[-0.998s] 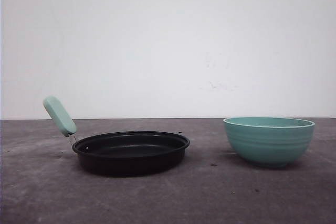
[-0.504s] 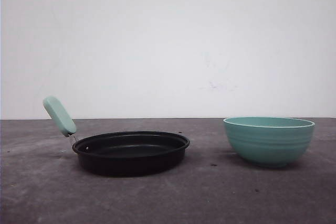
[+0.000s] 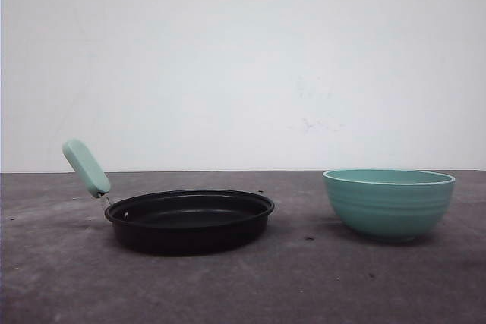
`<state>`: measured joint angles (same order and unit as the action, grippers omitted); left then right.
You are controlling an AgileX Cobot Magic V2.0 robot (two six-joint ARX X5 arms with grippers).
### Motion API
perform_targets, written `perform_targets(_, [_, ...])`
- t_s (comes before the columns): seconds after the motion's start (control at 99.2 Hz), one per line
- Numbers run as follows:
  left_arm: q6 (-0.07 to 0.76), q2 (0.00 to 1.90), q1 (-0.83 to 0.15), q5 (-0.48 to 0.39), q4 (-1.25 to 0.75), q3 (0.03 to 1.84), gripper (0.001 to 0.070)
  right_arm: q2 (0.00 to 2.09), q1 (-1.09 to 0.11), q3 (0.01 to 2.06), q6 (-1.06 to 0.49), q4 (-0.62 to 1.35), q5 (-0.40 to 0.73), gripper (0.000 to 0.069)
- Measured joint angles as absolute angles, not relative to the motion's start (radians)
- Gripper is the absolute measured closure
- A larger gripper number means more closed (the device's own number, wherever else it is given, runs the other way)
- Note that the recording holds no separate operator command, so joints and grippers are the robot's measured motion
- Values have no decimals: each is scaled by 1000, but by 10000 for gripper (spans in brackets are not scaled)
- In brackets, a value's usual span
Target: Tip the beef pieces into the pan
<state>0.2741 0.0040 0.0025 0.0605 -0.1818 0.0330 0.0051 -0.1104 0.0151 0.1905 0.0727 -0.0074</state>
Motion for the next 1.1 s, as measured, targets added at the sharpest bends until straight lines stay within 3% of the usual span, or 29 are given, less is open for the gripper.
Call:
perform_targets(0.272, [371,4,2,44,-187,35,685,5,-110,15,215,118,-7,680])
perform_targets(0.464, [449,21,2,-27,-226,112,685,7,-110,75,321,76,-134,680])
perform_targets(0.615, [454,150,2,-93,-208,350,685,54,-111,302,344,117,-131,681])
perform_targets(0.776, [360,470,2,-207,-292,683,685,237,-111,585,284,196,-132,681])
perform_targets(0.948, [302,804,2,-214,-461,1091,685,463,-111,870,244,346,-175,681])
perform_targets(1.099, [299,930,-6,-242,-584,1342,684,587,-111,1046,201,451,-196,675])
